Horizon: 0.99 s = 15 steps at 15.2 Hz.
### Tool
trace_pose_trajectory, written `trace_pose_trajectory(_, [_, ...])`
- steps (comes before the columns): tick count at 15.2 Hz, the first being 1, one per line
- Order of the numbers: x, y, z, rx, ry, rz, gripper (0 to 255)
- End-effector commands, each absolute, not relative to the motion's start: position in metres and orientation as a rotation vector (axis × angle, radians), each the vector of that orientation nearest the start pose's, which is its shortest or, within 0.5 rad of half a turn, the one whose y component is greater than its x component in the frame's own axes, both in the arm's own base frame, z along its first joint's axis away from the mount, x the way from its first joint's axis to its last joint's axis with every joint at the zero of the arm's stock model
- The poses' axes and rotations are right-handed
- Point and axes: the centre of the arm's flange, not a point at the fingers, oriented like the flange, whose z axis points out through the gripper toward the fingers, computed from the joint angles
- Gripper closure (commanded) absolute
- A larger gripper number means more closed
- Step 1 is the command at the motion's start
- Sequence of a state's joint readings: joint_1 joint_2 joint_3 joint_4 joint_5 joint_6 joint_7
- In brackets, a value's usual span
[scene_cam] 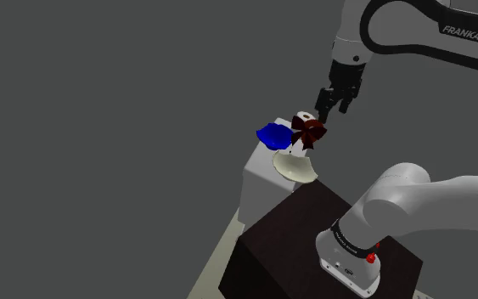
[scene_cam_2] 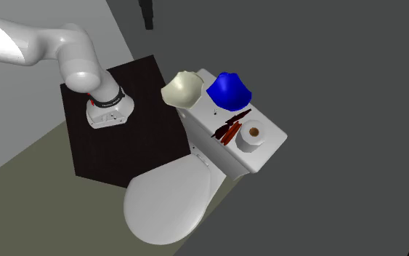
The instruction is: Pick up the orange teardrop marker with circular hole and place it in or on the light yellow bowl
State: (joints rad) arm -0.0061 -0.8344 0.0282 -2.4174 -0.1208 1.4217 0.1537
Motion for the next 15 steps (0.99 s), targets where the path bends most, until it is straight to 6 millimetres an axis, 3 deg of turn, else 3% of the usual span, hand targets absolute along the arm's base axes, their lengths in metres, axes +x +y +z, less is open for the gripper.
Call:
trace_pose_trajectory(1, [0.276, -0.006, 0.565, -3.277, 0.248, 0.246, 0])
trace_pose_trajectory(15, [0.312, -0.176, 0.487, -3.212, -0.153, 0.246, 0])
